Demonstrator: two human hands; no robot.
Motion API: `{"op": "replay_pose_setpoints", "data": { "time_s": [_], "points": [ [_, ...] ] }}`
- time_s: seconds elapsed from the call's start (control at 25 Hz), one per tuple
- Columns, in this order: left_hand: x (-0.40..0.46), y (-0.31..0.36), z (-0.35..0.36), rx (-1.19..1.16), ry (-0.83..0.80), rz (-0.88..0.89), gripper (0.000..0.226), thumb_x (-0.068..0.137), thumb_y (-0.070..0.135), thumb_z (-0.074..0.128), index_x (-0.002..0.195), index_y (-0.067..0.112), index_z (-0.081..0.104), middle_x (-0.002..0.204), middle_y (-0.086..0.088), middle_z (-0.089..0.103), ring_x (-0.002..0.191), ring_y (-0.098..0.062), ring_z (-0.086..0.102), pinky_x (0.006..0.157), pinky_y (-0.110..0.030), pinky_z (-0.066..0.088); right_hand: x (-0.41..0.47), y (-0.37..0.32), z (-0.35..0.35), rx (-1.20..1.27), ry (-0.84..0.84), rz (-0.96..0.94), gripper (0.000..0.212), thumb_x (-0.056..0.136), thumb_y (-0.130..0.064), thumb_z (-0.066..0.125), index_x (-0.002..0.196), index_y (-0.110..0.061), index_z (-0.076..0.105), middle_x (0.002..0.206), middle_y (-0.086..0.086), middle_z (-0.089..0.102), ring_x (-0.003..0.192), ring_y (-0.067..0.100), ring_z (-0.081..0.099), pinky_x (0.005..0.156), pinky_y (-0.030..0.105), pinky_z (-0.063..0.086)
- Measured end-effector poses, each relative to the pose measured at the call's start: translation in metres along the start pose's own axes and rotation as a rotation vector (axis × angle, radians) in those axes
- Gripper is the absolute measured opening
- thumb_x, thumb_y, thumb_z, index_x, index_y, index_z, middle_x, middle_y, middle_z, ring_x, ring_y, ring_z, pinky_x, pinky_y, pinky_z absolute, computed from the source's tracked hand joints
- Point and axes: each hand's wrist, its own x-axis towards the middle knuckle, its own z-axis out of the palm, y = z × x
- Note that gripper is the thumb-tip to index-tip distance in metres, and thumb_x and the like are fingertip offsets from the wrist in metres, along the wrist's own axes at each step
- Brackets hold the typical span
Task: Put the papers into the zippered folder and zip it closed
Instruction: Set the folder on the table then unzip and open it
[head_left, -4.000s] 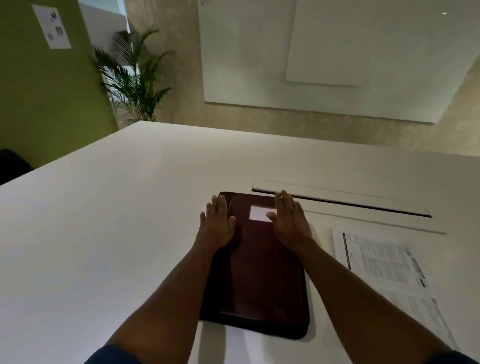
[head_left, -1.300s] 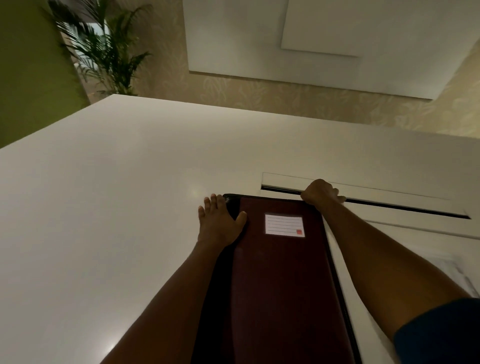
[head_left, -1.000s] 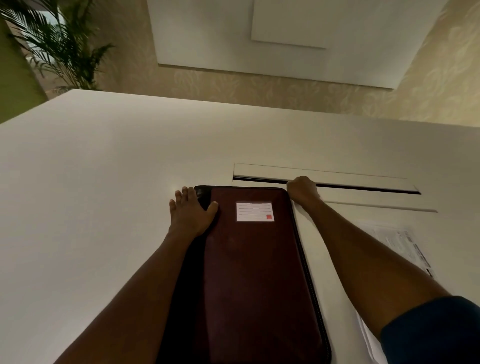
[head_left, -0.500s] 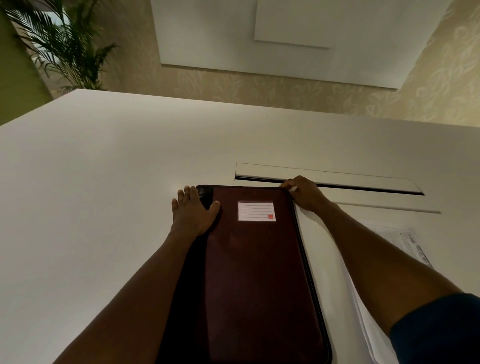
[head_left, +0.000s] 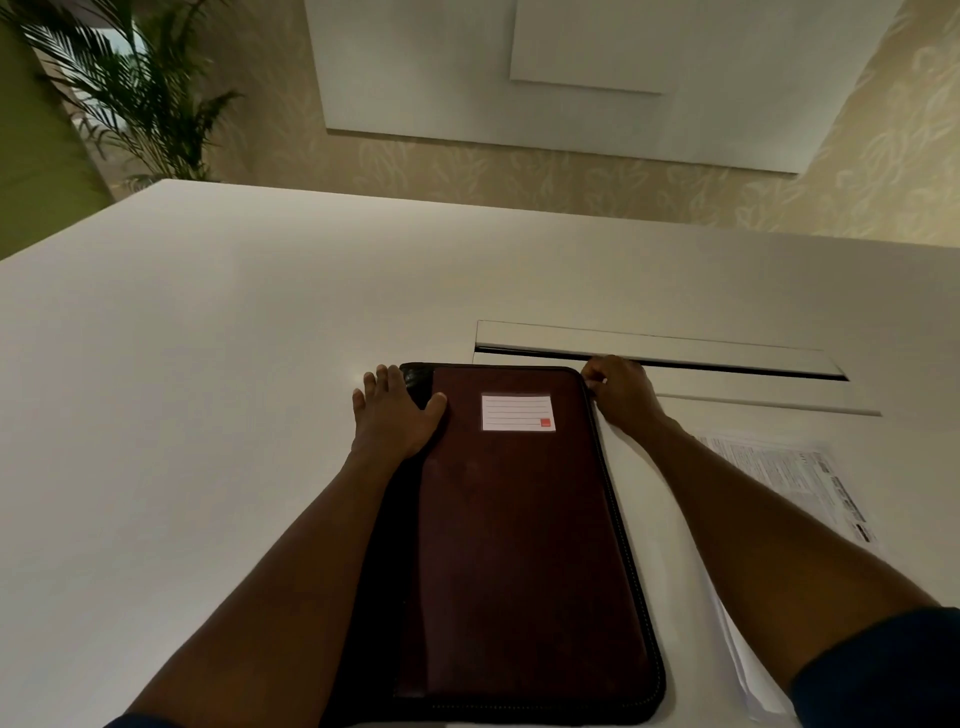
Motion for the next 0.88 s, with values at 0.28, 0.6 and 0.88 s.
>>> {"op": "replay_pose_setpoints", "data": {
  "time_s": [0.28,0.6,0.88],
  "points": [
    [-0.005,0.0,-0.009,-0.032,-0.062,0.0,0.094,0.088,0.065,0.043,0.151,0.003,0.012,0.159,-0.018,0.016,0.147,-0.034,0.01,0.119,-0.05,0.008,-0.038,-0.008,-0.006,-0.073,0.025,0.062,0.017,0.082,0.001,0.053,0.075,-0.012,0.063,0.078,0.005,0.066,0.071,0.023,0.059,0.06,0.03,0.042],
    [-0.047,-0.009,-0.015,-0.042,-0.13,0.05,0.092,0.09,0.064,0.042,0.154,0.013,0.0,0.162,-0.016,0.004,0.149,-0.031,0.003,0.119,-0.049,0.003,-0.074,-0.019,-0.012,-0.093,0.04,0.09,0.021,0.081,0.001,0.047,0.075,-0.012,0.061,0.078,0.006,0.063,0.071,0.025,0.058,0.062,0.033,0.045],
    [-0.089,-0.012,-0.021,-0.033,-0.124,0.042,0.09,0.09,0.064,0.041,0.154,0.016,0.0,0.162,-0.015,0.006,0.149,-0.031,0.004,0.119,-0.049,0.005,-0.106,-0.024,-0.02,-0.077,0.022,0.066,0.022,0.083,0.004,0.045,0.075,-0.01,0.06,0.078,0.008,0.062,0.067,0.022,0.054,0.053,0.026,0.034]
  ]
}}
